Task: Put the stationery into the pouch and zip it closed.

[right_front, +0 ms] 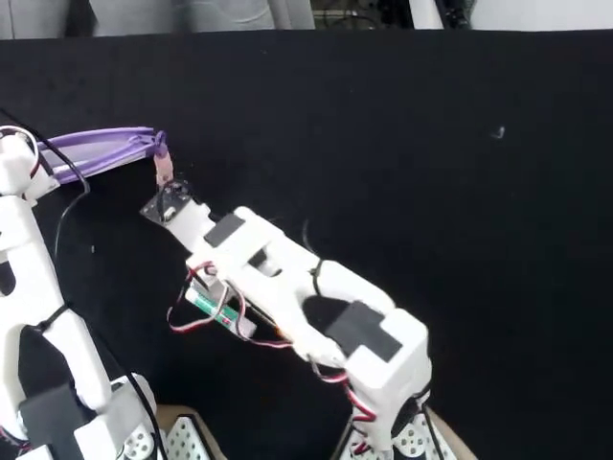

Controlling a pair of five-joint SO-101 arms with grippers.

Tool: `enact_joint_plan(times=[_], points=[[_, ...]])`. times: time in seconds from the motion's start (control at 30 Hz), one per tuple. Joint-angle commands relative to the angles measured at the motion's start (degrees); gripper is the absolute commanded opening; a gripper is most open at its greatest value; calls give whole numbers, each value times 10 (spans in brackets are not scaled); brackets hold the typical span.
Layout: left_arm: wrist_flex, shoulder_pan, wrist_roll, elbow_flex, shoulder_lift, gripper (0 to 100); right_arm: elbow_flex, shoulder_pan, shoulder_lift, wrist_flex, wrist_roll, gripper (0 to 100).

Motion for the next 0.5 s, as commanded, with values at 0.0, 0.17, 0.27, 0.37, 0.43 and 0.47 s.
enact_joint_plan(times=[0.0,0.17,0.27,0.37,0.43,0.47], points=[[-13,-5,-1,-21,-3,30,-72,7,30,46,-3,26],[-12,-4,-1,-22,-4,30,-109,52,50,62,0,15],[-11,-3,0,-26,-4,30,-130,88,26,81,0,11],[-10,8,0,-32,-6,30,-149,131,-25,105,0,11],[6,26,0,-47,-4,30,-155,161,-71,113,-1,11],[18,36,0,-58,-4,30,-155,175,-98,113,-3,11]])
